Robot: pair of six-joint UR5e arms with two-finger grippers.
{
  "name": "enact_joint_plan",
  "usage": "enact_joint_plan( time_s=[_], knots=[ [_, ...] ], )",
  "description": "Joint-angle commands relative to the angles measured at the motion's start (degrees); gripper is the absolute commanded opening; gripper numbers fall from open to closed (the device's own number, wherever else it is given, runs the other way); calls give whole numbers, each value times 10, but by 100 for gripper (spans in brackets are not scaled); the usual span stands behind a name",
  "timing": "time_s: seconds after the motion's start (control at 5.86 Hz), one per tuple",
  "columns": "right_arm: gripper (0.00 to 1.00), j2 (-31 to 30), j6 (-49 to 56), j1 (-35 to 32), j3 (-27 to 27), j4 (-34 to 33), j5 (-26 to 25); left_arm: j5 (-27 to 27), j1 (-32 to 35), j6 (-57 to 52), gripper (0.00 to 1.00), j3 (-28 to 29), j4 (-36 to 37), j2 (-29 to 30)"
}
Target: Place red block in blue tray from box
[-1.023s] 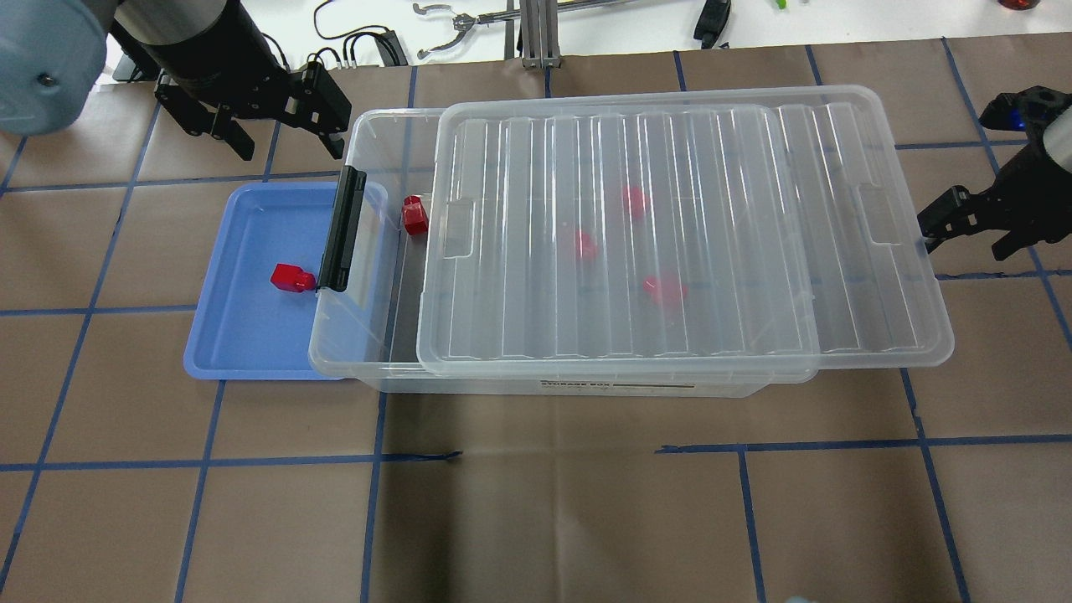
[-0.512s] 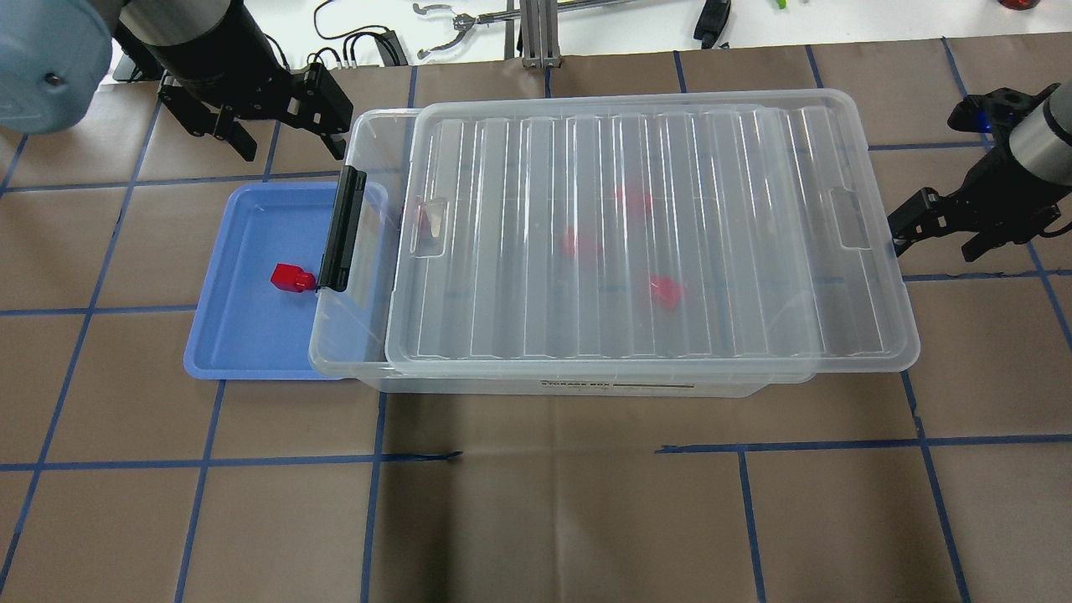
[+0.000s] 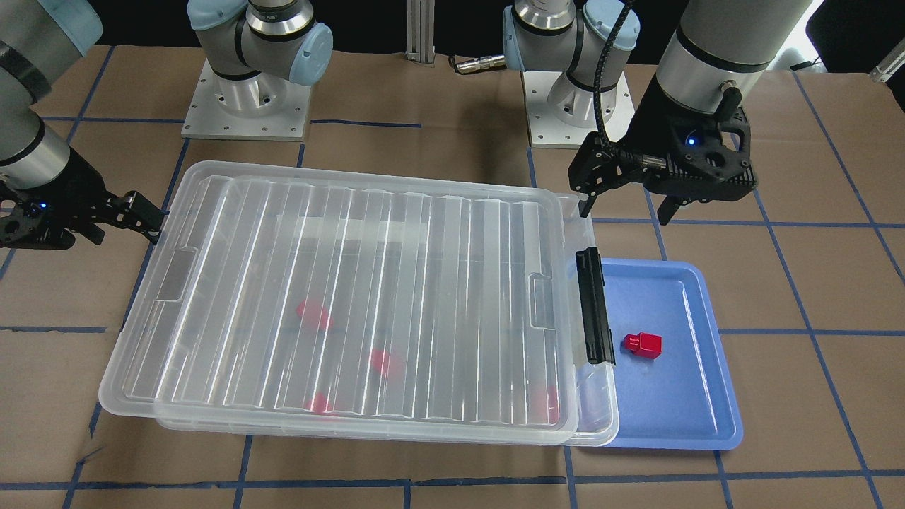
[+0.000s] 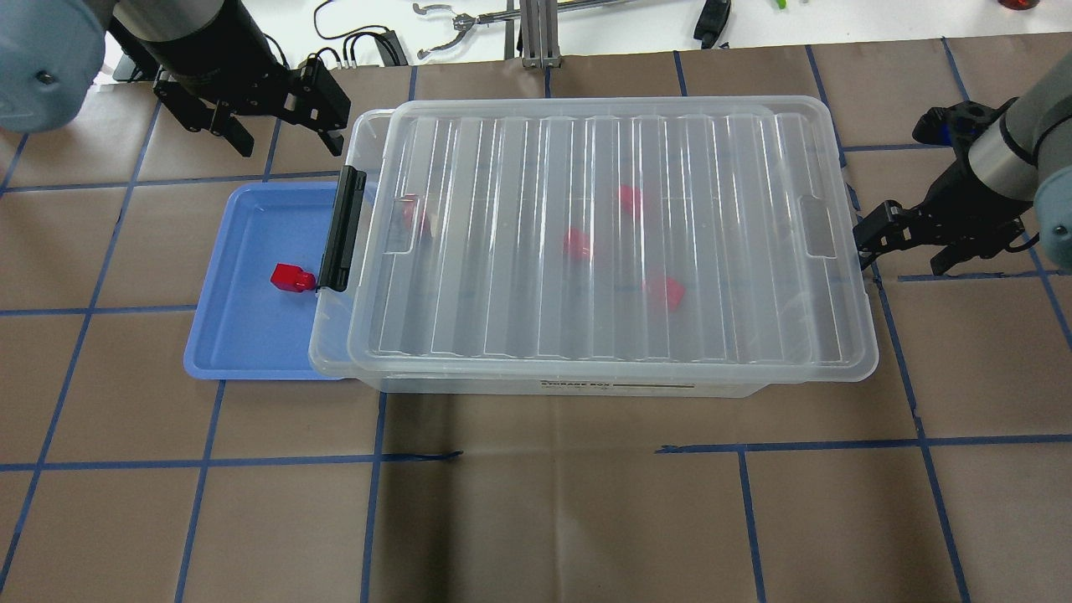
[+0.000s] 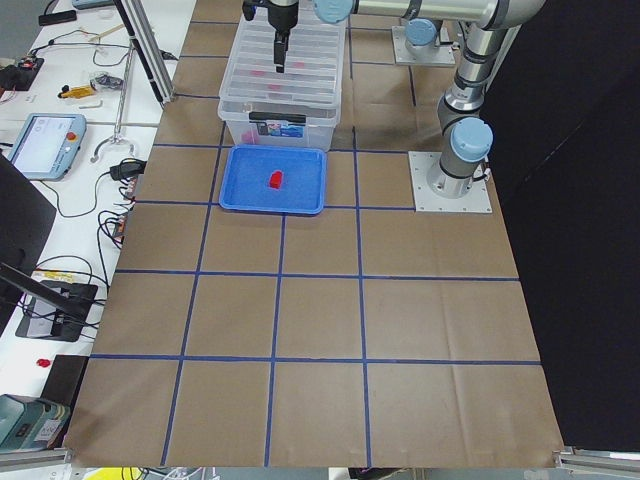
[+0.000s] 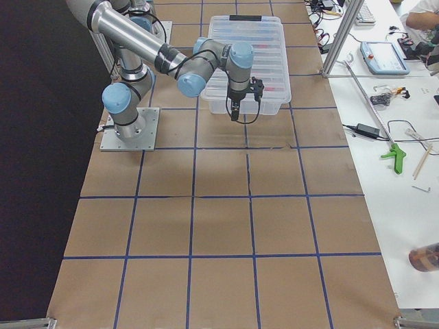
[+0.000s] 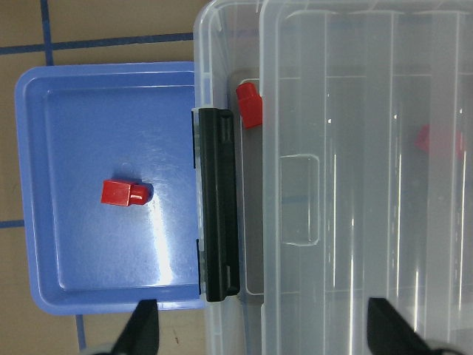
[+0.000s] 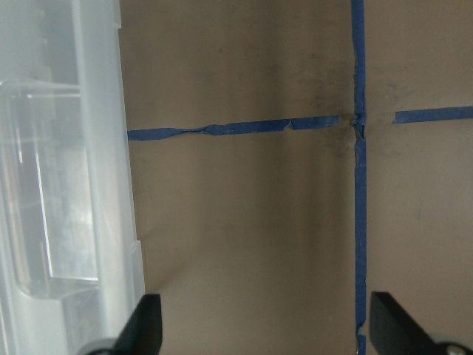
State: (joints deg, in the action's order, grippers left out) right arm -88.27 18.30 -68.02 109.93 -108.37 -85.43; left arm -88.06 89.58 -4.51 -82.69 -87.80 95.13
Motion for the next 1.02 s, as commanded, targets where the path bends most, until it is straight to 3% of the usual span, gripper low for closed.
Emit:
enact_joint_plan(
  time_s=[0.0, 0.51, 0.85],
  knots=[
    [100, -1, -3, -11, 1, 0, 0, 1, 0, -1, 98, 4, 2, 4],
    [100, -2, -2, -32, -13, -6, -1, 0, 0, -1, 98, 1, 3, 1],
    [100, -1, -7, -68, -104, 18, -8, 2, 0, 0, 98, 4, 4, 6]
  ],
)
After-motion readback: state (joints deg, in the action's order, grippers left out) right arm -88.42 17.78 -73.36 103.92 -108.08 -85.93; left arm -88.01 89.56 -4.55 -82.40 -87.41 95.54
